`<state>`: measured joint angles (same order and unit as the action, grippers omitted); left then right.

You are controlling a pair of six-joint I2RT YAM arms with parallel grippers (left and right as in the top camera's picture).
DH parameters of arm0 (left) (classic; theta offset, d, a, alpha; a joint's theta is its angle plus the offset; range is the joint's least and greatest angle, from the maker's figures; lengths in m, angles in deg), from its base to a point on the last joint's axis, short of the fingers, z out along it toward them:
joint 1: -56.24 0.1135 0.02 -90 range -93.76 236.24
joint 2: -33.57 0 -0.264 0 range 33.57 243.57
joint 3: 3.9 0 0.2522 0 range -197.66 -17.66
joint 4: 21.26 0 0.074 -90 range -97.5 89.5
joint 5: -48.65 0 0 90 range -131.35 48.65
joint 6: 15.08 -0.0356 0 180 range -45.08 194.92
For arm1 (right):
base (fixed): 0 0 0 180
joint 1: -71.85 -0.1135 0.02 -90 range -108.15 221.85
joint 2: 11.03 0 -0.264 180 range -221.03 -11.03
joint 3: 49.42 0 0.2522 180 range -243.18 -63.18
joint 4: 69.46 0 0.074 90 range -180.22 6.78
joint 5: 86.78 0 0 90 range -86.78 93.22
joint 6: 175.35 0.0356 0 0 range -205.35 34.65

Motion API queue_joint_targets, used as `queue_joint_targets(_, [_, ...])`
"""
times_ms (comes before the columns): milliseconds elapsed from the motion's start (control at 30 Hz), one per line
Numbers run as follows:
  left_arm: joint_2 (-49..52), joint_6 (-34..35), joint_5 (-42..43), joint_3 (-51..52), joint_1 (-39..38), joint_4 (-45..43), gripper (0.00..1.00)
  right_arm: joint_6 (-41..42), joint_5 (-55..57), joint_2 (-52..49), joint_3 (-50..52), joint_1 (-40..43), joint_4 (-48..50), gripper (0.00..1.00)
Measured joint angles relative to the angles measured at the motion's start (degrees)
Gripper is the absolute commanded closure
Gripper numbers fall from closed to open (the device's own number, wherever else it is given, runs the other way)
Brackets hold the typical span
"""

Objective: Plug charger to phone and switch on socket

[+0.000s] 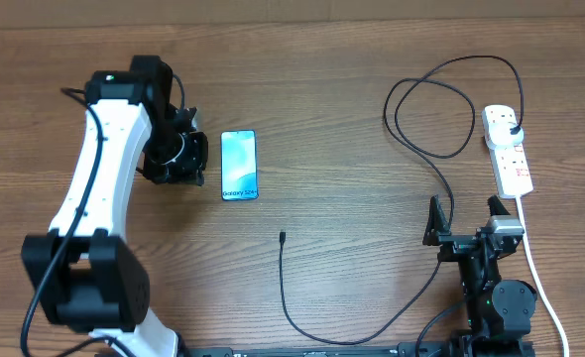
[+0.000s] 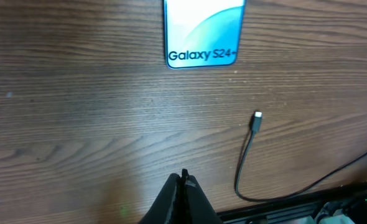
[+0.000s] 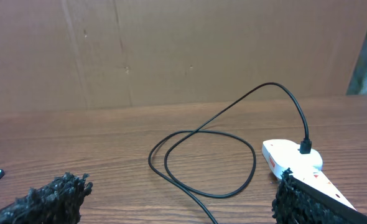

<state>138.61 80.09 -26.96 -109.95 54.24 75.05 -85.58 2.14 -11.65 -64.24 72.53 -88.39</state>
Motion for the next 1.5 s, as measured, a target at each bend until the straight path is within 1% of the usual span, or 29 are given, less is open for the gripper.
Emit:
queue_joint_targets(200, [3.15, 0.68, -0.02, 0.0, -2.01, -2.49, 0.96, 0.0, 0.0, 0.0, 0.0, 0.0, 0.02, 0.0])
queue_joint_targets(233, [3.21, 0.7, -0.02, 0.0, -2.4, -3.17, 0.9, 0.0, 0.0, 0.0, 0.0, 0.0, 0.02, 0.0])
queue_joint_targets(267, [3.21, 0.63, -0.04, 0.0, -2.67, -3.72, 0.75, 0.0, 0.0, 0.0, 0.0, 0.02, 0.04, 0.0])
queue_joint_targets(300, [3.21, 0.59, -0.07, 0.0, -3.04, -4.28, 0.55, 0.0, -0.02, 0.0, 0.0, 0.02, 0.02, 0.0])
queue_joint_targets(333, [3.21, 0.74, -0.04, 0.0, -3.39, -4.74, 0.24, -0.02, -0.02, 0.0, 0.0, 0.02, 0.0, 0.0])
queue_joint_targets(367, [3.21, 0.9, -0.04, 0.0, -3.69, -5.05, 0.06, 0.0, 0.0, 0.0, 0.0, 0.02, 0.02, 0.0])
queue_joint_targets(400, [3.21, 0.9, -0.02, 0.0, -4.11, -5.64, 0.0, -0.02, 0.02, 0.0, 0.0, 0.02, 0.07, 0.0])
queue_joint_targets(633, [3.21, 1.09, -0.02, 0.98, -5.53, -11.91, 0.01, 0.0, 0.0, 0.0, 0.0, 0.02, 0.07, 0.0])
queue_joint_targets(867, [3.23, 4.85, -0.07, 5.77, -5.53, -18.88, 0.0, -0.02, -0.02, 0.0, 0.0, 0.02, 0.04, 0.0])
queue_joint_targets(1167, [3.23, 6.56, -5.22, 10.88, -6.99, -26.27, 0.0, 0.0, -0.02, 0.0, 0.0, 0.02, 0.02, 0.0])
queue_joint_targets(1333, [3.26, 6.73, -6.47, 13.33, -8.24, -30.38, 0.0, 0.0, -0.02, 0.0, 0.0, 0.02, 0.04, 0.0])
queue_joint_targets(1500, [3.26, 6.73, -6.69, 13.68, -8.92, -34.95, 0.0, 0.02, 0.0, 0.0, 0.0, 0.02, 0.02, 0.0])
